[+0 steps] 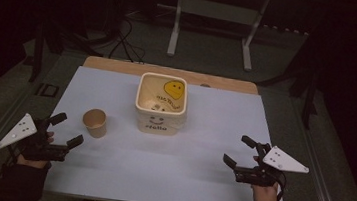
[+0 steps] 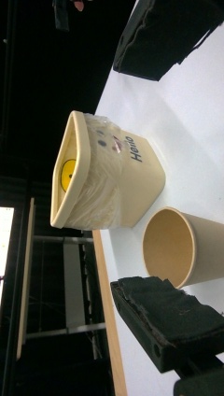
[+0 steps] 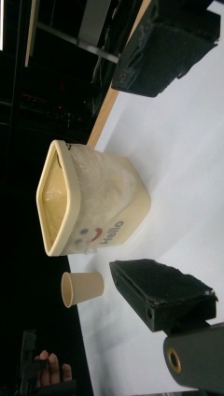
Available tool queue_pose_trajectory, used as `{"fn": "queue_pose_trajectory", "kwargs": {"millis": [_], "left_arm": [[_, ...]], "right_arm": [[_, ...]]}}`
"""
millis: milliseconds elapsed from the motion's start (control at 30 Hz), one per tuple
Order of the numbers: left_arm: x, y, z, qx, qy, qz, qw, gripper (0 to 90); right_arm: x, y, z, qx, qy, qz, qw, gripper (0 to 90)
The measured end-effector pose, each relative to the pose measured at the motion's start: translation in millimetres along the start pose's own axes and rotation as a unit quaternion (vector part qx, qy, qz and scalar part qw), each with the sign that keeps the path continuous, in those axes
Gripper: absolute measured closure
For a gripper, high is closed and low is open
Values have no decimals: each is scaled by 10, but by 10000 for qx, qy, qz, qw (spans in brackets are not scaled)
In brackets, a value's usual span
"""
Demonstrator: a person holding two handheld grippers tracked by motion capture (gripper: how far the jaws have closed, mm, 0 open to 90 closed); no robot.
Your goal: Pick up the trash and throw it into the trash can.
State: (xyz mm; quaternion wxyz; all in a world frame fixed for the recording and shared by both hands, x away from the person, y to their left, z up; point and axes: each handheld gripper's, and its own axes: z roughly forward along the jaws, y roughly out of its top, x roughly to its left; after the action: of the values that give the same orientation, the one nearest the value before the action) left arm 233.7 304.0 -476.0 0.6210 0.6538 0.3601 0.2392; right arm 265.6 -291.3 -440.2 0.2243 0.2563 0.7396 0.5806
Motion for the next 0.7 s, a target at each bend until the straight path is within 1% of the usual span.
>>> {"fn": "queue_pose_trajectory", "kwargs": {"millis": [33, 67, 100, 133, 200, 233, 267, 300, 333, 400, 433, 467, 500, 533, 567, 633, 700], "left_arm": [[0, 0, 0, 0, 0, 0, 10000, 5], [3, 8, 4, 73, -50, -72, 9999, 5], [3, 8, 4, 73, -50, -72, 9999, 4], [2, 14, 14, 234, -85, -121, 9996, 4], [2, 14, 14, 234, -85, -121, 9996, 4], [-8, 19, 25, 338, -123, -121, 9993, 4], [-19, 27, 32, 404, -94, -79, 9991, 3], [-29, 34, 33, 425, -117, -56, 9990, 3], [-42, 45, 33, 423, -123, -78, 9990, 3], [-47, 62, 36, 512, -152, -137, 9985, 3], [-48, 73, 39, 601, -165, -179, 9979, 3], [-51, 85, 50, 752, -137, -202, 9969, 4], [-66, 95, 60, 904, -53, -180, 9957, 4], [-80, 103, 60, 982, 6, -103, 9951, 4], [-80, 110, 51, 967, -113, -104, 9952, 4], [-68, 150, 29, 922, -273, -164, 9952, 4], [-55, 191, 3, 866, -312, -189, 9956, 4]], "right_arm": [[2, 0, 1, -8, 3, -13, 10000, 113], [3, 0, -1, -11, -3, -19, 10000, 113], [3, -1, -3, -26, -5, -18, 10000, 113], [-1, -2, -6, -39, -3, -12, 10000, 113], [-2, -2, -8, -58, -7, 8, 10000, 113], [-2, -2, -8, -58, -7, 8, 10000, 113], [0, 1, -10, -62, 1, 6, 10000, 113], [3, 4, -10, -58, -5, -15, 10000, 113], [6, 6, -9, -57, 4, -31, 10000, 113], [16, 7, -3, -32, 29, -43, 10000, 113], [18, 6, -1, -26, 30, -48, 10000, 113], [21, 6, 2, -8, 31, -47, 10000, 113], [22, 5, 5, -3, 38, -51, 10000, 113], [22, 5, 8, -7, 44, -46, 10000, 113], [22, 4, 11, -10, 50, -43, 10000, 113], [22, 3, 15, -16, 56, -48, 10000, 112], [22, 2, 20, -12, 64, -44, 10000, 113]]}}
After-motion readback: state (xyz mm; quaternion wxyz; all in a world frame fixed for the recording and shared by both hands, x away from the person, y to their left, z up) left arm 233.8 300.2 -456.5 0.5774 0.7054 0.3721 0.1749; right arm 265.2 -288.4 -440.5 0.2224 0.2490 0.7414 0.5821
